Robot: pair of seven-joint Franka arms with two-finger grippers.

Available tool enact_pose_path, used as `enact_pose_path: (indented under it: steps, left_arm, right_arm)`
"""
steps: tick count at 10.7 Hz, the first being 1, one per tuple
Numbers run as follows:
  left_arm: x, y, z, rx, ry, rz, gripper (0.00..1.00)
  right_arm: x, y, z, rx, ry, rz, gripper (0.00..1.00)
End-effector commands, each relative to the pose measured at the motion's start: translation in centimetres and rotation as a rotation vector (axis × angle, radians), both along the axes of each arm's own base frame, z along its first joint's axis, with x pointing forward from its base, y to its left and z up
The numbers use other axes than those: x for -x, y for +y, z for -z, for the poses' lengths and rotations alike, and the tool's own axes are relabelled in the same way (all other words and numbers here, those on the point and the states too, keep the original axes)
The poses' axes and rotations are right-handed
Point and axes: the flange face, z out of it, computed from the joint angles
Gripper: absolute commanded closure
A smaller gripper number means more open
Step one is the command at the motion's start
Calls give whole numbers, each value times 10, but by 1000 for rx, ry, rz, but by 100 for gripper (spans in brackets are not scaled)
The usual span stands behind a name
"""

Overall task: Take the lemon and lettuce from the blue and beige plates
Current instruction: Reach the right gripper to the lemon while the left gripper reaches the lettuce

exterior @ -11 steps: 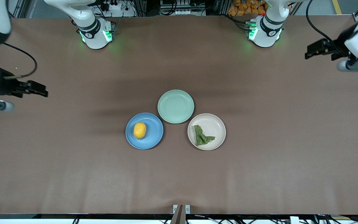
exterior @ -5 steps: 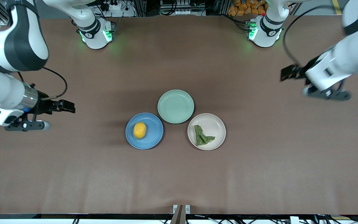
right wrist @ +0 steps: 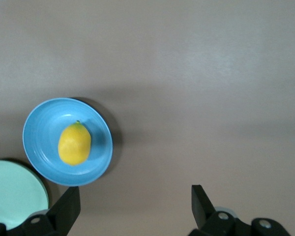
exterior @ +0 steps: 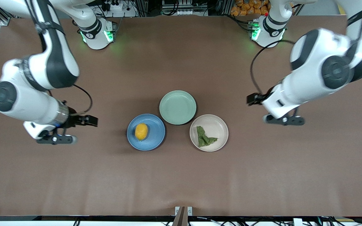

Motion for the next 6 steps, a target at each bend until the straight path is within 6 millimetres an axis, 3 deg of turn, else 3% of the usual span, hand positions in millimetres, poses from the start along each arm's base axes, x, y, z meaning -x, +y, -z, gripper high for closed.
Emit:
enact_pose_path:
  steps: [1,4,6]
  left_arm:
    - [-13,-35,28,-14,-51,-9,0]
    - [-36,-49,73,29,-117,-67,0]
    - [-41,-72,105,49,-159,-98,0]
  right_arm:
    - [-8,23,27,-9,-7,42,0]
    - [-9,51,67,-6,-31,76,0]
    - [-4,68,99,-11,-70,110,0]
